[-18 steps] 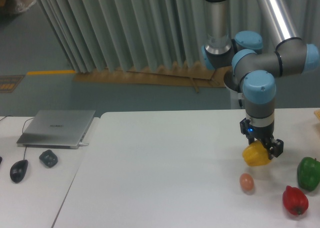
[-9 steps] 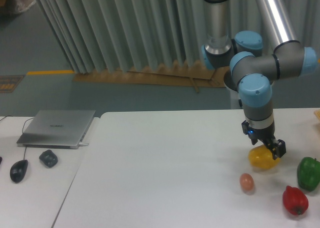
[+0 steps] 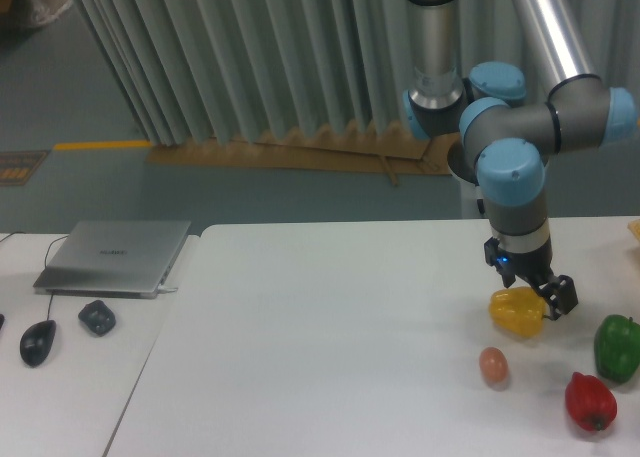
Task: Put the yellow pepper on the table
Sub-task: 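Open the gripper to release the yellow pepper, then raise the open gripper up away from the yellow pepper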
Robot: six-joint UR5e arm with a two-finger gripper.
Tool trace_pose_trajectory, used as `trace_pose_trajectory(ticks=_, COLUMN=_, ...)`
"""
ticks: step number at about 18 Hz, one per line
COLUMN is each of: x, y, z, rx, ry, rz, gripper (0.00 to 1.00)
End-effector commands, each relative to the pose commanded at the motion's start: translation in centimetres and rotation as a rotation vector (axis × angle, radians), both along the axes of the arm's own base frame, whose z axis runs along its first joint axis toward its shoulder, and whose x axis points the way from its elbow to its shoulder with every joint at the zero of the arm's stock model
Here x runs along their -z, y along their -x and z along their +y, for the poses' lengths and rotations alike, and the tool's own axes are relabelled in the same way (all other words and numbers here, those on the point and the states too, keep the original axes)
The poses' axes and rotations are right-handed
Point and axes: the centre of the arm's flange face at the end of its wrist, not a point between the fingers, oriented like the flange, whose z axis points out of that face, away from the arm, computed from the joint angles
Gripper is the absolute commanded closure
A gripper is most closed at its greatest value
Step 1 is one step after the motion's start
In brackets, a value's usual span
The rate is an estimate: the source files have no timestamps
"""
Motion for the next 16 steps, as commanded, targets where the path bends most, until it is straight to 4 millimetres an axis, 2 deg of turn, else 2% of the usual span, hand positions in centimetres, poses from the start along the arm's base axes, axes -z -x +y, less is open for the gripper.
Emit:
trace_pose_trajectory(ticks=3, x=-2.3, y=0.7, z=-1.4, rx=-0.032, ry=-0.035, rz=0.025, gripper=0.0)
trace_pose_trajectory(ticks=4, x=-3.1, y=0.3, z=-1.5, rx=-0.026, ry=-0.056, rz=0.022, gripper=0.0)
trace_pose_trajectory(ticks=6, x=-3.2, y=-0.3, z=-1.7, rx=-0.024, ry=-0.075, rz=0.009, gripper=0.0)
trace_pose_trajectory(ticks=11, x=-3.5, y=-0.1, z=-2.0, rx=-0.035, ry=-0.141, rz=-0.038, gripper=0.0)
trace_pose_trajectory(ticks=14, x=-3.6, y=-1.0, z=-2.7, rx=-0.033, ry=-0.142, rz=-0.046, gripper=0.0)
trace_pose_trajectory(ticks=16, x=-4.6, y=-1.6, z=-3.0, rx=-0.03, ry=-0.156, rz=-0.048, gripper=0.0)
